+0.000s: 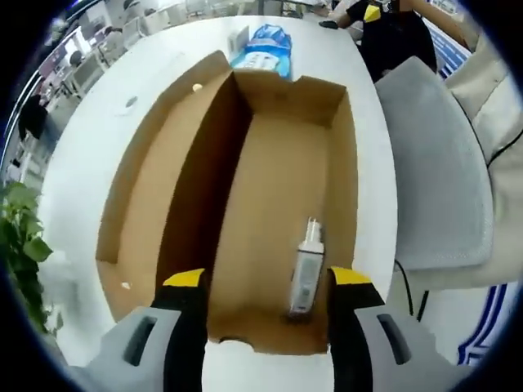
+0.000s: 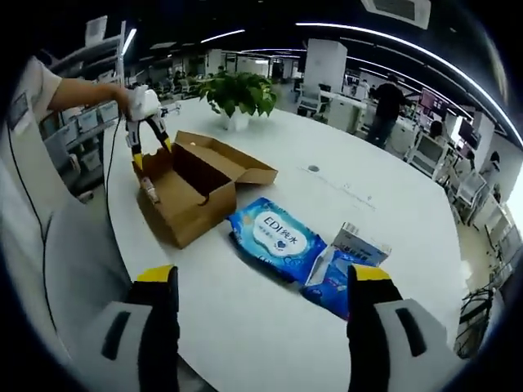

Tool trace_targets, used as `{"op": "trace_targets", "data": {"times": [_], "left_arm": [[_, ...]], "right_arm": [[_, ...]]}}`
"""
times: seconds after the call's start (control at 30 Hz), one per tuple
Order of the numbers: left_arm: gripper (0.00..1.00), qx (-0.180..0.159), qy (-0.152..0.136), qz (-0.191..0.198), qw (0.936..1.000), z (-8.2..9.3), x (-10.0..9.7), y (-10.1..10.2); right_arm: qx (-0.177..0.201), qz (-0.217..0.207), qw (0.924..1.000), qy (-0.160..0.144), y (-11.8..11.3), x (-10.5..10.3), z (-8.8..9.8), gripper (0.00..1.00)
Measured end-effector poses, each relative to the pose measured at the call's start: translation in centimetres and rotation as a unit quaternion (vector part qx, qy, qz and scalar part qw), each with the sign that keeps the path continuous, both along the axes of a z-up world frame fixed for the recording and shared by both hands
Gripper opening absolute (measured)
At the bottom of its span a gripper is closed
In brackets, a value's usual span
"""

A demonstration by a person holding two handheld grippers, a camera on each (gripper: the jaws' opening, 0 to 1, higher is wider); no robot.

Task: Operate the shoe box by opening the lid, removing the specified soft item, and placing it in the target area until the item is outside and the box remains undamaged.

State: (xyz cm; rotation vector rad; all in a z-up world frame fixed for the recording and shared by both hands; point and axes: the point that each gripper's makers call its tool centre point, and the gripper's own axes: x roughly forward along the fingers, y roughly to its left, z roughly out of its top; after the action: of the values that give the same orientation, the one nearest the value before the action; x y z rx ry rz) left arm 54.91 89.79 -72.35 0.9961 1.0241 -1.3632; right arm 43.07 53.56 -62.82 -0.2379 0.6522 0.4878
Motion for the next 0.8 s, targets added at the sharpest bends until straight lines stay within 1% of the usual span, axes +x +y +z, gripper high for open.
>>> {"op": "trace_targets", "data": {"times": [0.13,0.2,0.37,0.5,0.57,0.6,0.63,0.8], "left_arm": [[0.58,0.017,0.002,-0.027,0.9995,-0.9,-0.3,-0.1],[0.57,0.025,-0.003,-0.042,0.9988,-1.2,-0.2,-0.2],[0.58,0.033,0.003,-0.057,0.9978,-1.9,-0.2,-0.5],[0.58,0.048,0.018,-0.079,0.9956,-2.8,-0.9,-0.5],[0.59,0.055,0.018,-0.088,0.9944,-3.1,-1.0,-0.4],[0.59,0.064,0.015,-0.101,0.9927,-3.4,-0.9,-0.3],[0.60,0.067,0.014,-0.105,0.9921,-3.5,-0.9,-0.3],[0.59,0.079,0.033,-0.115,0.9897,-4.4,-1.5,-0.4]], "right_arm": [[0.002,0.005,1.0000,-0.006,0.6,-1.0,0.0,0.86],[0.001,0.003,1.0000,-0.005,0.7,-1.4,-0.1,0.87],[0.007,-0.007,0.9999,-0.006,1.1,-2.4,-0.2,0.91],[0.006,-0.013,0.9999,0.004,1.3,-3.3,-0.8,0.91],[0.007,-0.017,0.9998,0.006,1.3,-3.6,-1.0,0.91],[0.007,-0.017,0.9998,0.006,1.3,-3.8,-1.1,0.91],[0.004,-0.018,0.9998,0.010,1.3,-4.0,-1.4,0.91],[-0.007,-0.021,0.9995,0.024,1.0,-4.6,-2.3,0.90]]}}
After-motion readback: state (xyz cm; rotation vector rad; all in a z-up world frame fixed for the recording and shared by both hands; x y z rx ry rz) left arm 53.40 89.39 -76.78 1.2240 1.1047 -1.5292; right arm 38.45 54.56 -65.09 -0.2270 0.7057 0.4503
